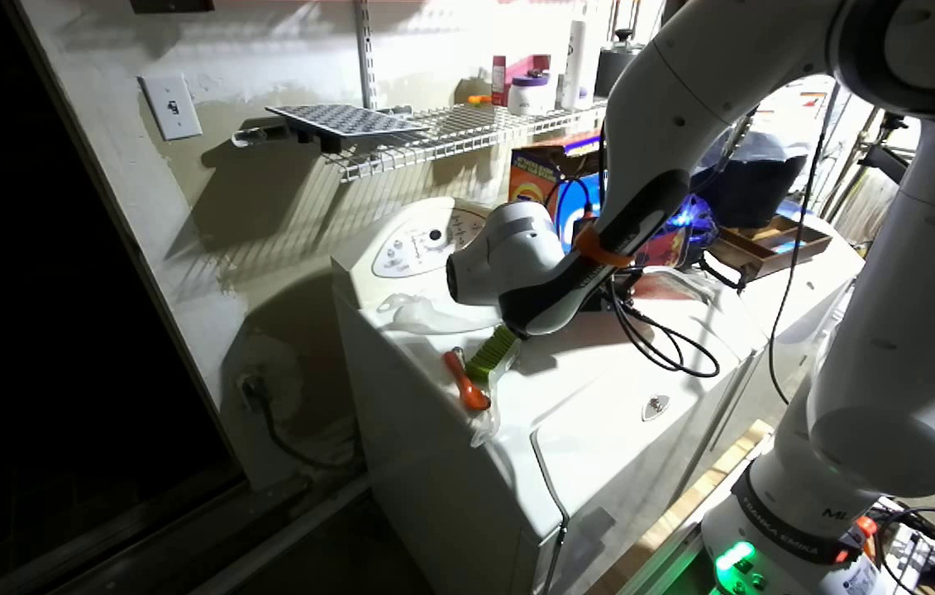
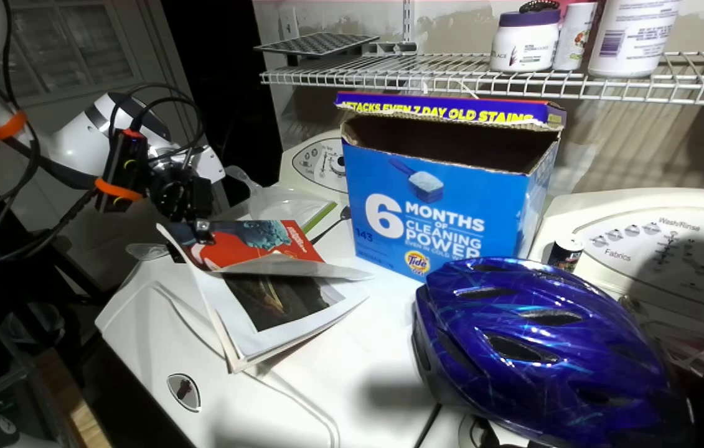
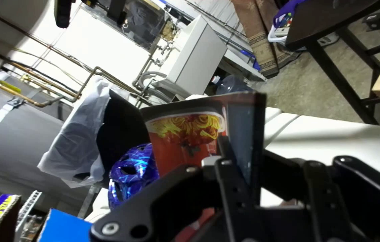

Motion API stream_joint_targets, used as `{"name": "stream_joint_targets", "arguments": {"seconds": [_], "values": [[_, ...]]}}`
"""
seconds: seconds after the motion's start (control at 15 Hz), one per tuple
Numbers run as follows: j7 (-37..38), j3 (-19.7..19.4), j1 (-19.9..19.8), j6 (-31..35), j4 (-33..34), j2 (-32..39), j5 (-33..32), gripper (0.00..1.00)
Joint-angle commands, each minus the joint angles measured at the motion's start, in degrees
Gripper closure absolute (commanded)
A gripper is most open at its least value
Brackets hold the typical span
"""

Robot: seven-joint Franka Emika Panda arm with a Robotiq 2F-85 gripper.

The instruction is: Put the magazine on the first bottom shelf

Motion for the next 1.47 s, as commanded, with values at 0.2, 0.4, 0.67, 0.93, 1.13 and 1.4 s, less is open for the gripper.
{"name": "stream_joint_targets", "arguments": {"seconds": [0.2, 0.4, 0.67, 0.93, 1.13, 1.4], "values": [[1.51, 2.29, 2.13, -7.7, 1.41, -0.98, -6.44, 0.97], [1.48, 2.88, 2.59, -9.54, 2.09, -0.71, -7.76, 0.97], [1.88, 3.78, 3.2, -12.31, 2.57, -0.82, -8.81, 0.97], [2.32, 4.62, 3.99, -15.39, 3.21, -0.79, -9.43, 0.97], [2.29, 5.36, 4.67, -18.39, 3.61, -1.22, -10.26, 0.97], [2.06, 6.15, 5.37, -21.88, 5.15, -1.37, -9.3, 0.97]]}}
